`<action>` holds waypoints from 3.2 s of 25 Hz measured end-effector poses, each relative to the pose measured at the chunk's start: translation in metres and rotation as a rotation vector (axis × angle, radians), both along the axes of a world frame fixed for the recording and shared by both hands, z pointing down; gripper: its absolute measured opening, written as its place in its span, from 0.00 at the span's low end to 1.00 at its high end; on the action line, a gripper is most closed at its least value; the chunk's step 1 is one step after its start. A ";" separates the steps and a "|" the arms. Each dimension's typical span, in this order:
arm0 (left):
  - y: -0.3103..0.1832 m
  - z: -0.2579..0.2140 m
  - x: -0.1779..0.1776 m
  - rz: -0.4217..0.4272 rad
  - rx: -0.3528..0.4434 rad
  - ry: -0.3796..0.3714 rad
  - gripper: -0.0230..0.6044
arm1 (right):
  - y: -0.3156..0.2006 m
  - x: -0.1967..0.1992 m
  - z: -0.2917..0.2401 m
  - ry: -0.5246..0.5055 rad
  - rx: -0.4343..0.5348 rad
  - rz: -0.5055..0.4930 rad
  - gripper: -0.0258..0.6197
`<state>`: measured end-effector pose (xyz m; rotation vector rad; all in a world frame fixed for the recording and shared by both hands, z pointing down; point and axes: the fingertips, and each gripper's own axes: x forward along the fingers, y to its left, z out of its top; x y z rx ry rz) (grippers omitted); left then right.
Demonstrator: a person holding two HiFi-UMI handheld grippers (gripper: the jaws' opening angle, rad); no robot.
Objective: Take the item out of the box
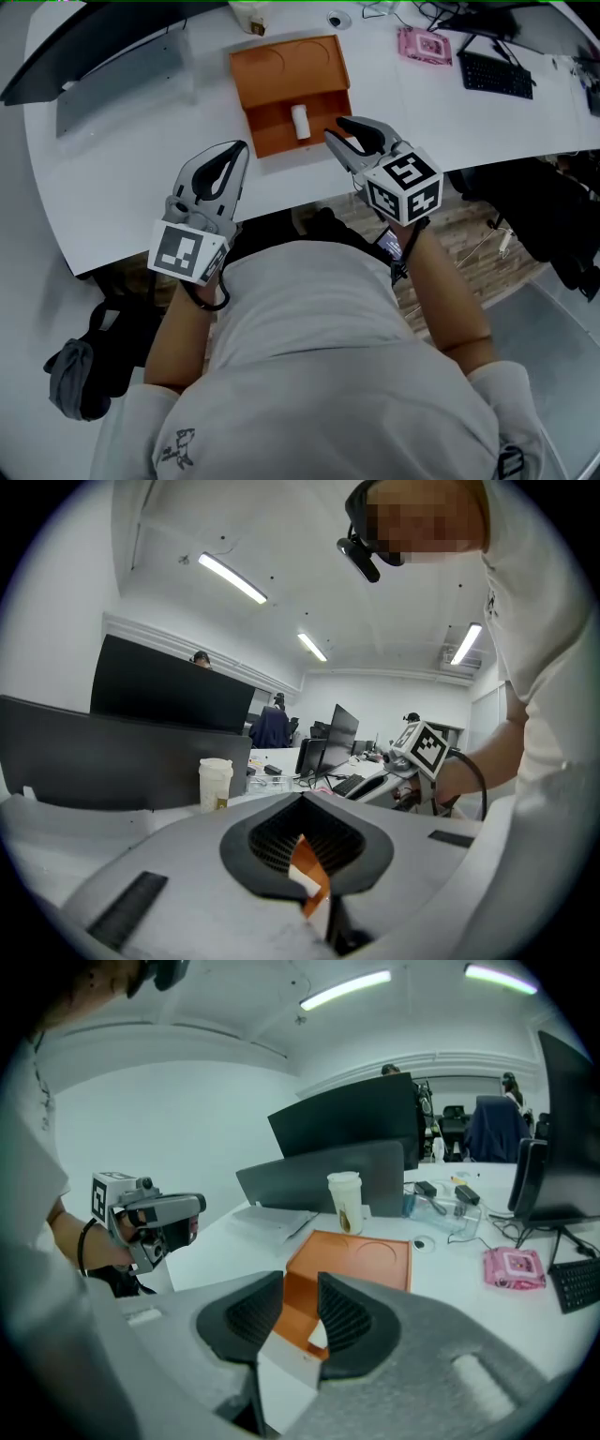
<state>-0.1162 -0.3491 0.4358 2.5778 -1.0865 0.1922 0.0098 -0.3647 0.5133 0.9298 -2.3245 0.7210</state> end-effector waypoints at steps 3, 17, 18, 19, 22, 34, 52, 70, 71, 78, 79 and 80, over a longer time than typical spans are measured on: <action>-0.007 0.019 -0.004 0.005 -0.038 0.011 0.03 | -0.006 -0.005 0.022 0.017 -0.046 0.020 0.22; -0.028 0.096 -0.009 0.055 -0.132 -0.008 0.03 | -0.025 -0.023 0.122 0.125 -0.252 0.073 0.24; -0.028 0.100 -0.010 0.057 -0.138 -0.008 0.03 | -0.027 -0.024 0.129 0.139 -0.264 0.073 0.25; -0.028 0.104 -0.011 0.057 -0.144 -0.007 0.03 | -0.028 -0.025 0.135 0.153 -0.275 0.072 0.25; -0.031 0.116 -0.016 0.054 -0.163 -0.007 0.03 | -0.032 -0.028 0.154 0.184 -0.315 0.069 0.25; -0.034 0.139 -0.025 0.053 -0.196 0.002 0.03 | -0.021 -0.026 0.207 0.315 -0.495 0.054 0.28; -0.031 0.151 -0.036 0.019 -0.223 0.012 0.03 | -0.008 -0.034 0.227 0.579 -0.595 -0.194 0.26; -0.018 0.133 -0.020 -0.005 -0.189 -0.005 0.03 | -0.009 -0.027 0.191 0.491 -0.441 -0.239 0.23; -0.016 0.130 -0.017 -0.006 -0.183 -0.007 0.03 | -0.009 -0.028 0.186 0.473 -0.421 -0.245 0.23; 0.001 0.097 0.003 -0.006 -0.129 -0.018 0.03 | -0.007 -0.023 0.133 0.378 -0.273 -0.233 0.23; 0.004 0.091 0.006 -0.002 -0.117 -0.022 0.03 | -0.006 -0.022 0.123 0.364 -0.250 -0.226 0.23; 0.006 0.084 0.008 0.002 -0.104 -0.026 0.03 | -0.006 -0.020 0.113 0.351 -0.226 -0.219 0.23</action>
